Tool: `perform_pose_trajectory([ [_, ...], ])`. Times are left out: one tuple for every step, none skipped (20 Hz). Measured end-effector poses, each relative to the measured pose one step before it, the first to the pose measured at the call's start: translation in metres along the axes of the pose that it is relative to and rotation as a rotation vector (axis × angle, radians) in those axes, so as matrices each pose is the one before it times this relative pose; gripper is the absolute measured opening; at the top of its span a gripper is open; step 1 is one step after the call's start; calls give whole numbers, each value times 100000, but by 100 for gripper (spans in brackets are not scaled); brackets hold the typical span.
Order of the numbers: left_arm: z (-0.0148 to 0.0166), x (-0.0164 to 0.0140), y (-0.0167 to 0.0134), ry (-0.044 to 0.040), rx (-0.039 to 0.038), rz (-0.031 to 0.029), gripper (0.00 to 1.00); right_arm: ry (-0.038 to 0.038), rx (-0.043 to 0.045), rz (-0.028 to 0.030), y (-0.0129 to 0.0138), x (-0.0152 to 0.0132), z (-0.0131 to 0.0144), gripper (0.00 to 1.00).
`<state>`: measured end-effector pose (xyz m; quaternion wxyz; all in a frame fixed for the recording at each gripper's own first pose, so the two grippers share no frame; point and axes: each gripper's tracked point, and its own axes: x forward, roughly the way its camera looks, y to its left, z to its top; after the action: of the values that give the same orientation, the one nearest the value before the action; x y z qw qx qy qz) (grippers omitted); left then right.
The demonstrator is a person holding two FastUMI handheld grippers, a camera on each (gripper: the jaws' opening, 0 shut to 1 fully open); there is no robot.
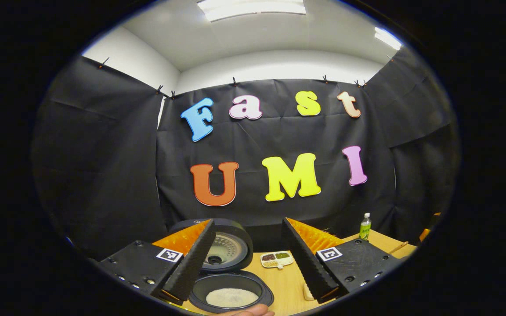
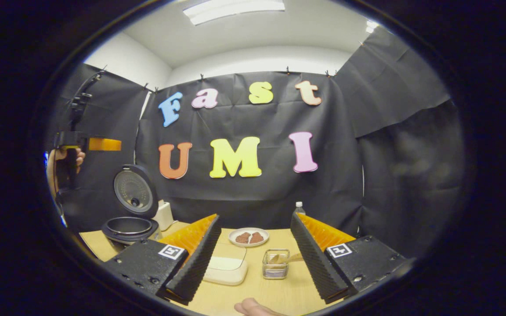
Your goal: Close the left gripper, press the button to open the rice cooker; take a wooden spoon from the chopstick holder with the right hand, scoop a spoonful of rice and pour it into the rice cooker, then put the wooden spoon back into the chopstick holder.
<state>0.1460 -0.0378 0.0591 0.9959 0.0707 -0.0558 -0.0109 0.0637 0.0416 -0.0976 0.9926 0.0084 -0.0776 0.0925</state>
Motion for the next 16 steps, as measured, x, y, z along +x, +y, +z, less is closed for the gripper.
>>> perform_pose_trajectory([
  [-865,1543,685,2757,-932,1739,95,424,-1069,-917,-530,142,-427,100],
  [-400,1509,1005,2635,-2452,2565,96,642,359,-1133,-238,203,-336,99],
  [-99,1491,1164,2687,-2130,2177,96,1784,-172,-251,-111,254,-502,100],
  [497,1441,1300,-40,-2211,2405,96,1345,-102,425,87,171,-413,99],
  [292,1630,788,969,-3658,464,96,119,-100,402,-79,200,-53,99],
  [124,1418,423,1556,-4087,-1180,96,-646,-162,62,-74,164,96,100],
  [-94,1578,768,1582,-4053,-85,96,-626,-166,501,3,163,72,99],
  [-259,1394,772,1835,-4171,548,96,581,-46,487,192,242,-480,99],
  [-768,1113,562,3118,-2255,-446,95,878,308,491,108,165,-588,100],
  [-923,893,412,3474,-279,-48,94,812,402,300,89,292,-355,100],
  [-609,764,882,1225,2541,1518,94,1342,-312,428,4,291,-601,100],
  [-357,761,1196,462,4230,3252,95,1062,-648,349,109,231,-433,100],
  [-263,415,811,540,3065,2278,95,745,-742,-25,94,275,-299,100],
  [-218,480,548,450,1954,1793,94,506,-641,-44,25,134,-100,100],
  [41,98,303,-640,1300,1242,96,156,-77,470,149,39,-26,100],
  [124,-82,-170,-1416,-89,37,97,-83,453,712,234,-45,136,100],
])
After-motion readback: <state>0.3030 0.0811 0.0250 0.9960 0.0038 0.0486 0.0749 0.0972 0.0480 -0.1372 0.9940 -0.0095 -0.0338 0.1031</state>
